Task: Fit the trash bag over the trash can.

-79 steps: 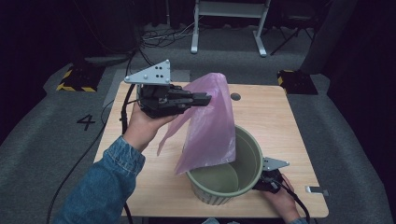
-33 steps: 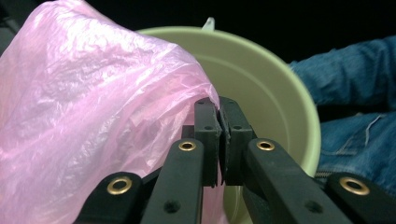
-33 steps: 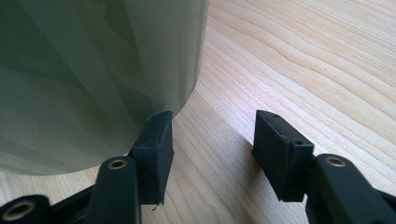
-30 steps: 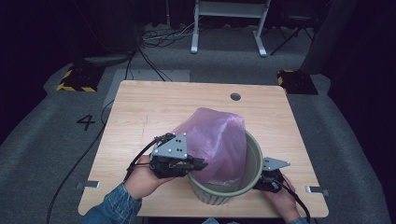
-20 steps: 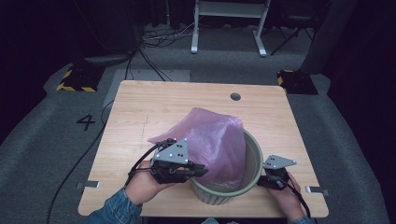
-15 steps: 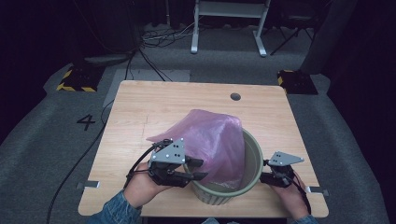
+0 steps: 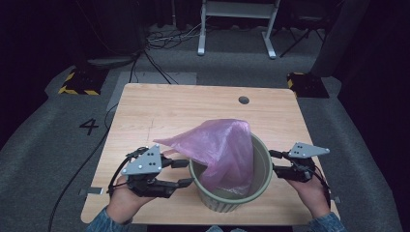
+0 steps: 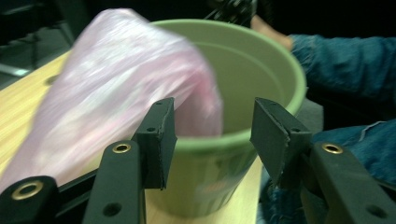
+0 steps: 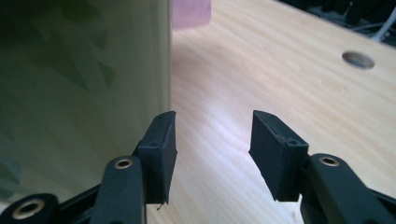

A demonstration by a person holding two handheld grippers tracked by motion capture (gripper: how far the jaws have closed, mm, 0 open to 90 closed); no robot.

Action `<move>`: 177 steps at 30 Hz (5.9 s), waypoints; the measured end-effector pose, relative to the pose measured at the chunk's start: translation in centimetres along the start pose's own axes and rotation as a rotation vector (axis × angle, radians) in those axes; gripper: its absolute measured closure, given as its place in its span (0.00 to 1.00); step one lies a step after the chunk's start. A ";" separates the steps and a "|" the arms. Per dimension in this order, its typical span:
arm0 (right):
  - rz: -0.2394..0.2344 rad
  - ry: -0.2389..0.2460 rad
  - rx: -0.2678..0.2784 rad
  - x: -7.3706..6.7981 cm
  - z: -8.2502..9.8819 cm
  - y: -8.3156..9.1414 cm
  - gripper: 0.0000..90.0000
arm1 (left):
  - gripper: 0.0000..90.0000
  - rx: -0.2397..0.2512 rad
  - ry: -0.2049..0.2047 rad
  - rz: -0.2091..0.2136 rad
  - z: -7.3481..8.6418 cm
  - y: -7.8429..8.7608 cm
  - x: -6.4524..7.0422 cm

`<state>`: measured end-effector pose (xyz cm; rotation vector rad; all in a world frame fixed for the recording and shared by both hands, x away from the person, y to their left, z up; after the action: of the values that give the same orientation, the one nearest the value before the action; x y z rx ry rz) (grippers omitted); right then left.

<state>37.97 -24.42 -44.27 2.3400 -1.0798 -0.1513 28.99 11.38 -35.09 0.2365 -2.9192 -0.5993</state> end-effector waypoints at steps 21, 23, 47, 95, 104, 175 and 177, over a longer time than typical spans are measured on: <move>-0.040 0.025 0.088 1.4 -9.1 1.5 0.54 | 0.48 0.023 0.133 -0.201 4.6 2.5 -5.9; -0.056 0.026 0.093 1.2 -9.7 1.3 0.53 | 0.48 0.027 0.155 -0.198 4.8 2.4 -6.6; -0.192 0.149 0.058 -3.7 -12.9 -0.5 0.94 | 0.90 0.078 0.090 -0.105 1.8 -0.1 -7.6; -0.146 0.270 0.047 -5.2 -14.5 -0.9 1.00 | 0.91 0.028 -0.041 -0.040 -1.1 -2.7 -2.9; -0.293 0.315 0.001 -9.0 -11.1 3.7 1.00 | 0.91 0.007 -0.080 -0.030 -1.7 -3.2 -1.5; -0.123 0.176 0.002 -4.3 -14.7 3.7 0.49 | 0.74 -0.044 -0.058 -0.063 -1.7 -4.8 -2.3; -0.104 0.160 -0.003 -3.7 -15.1 2.6 0.48 | 0.74 -0.048 -0.065 -0.052 -1.7 -5.1 -2.0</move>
<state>38.59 -16.50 -30.69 2.3609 -0.8812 -0.0038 31.87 6.52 -35.83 0.2928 -2.9651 -0.6972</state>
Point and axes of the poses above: each handheld gripper's, and its own axes: y roughly backward along the jaws, z roughly out of its underside, x roughly to its right, the point moved 6 cm from there along -y, roughly forward along the jaws, and after that the axes turned 11 degrees about z, right-handed, at the moved point
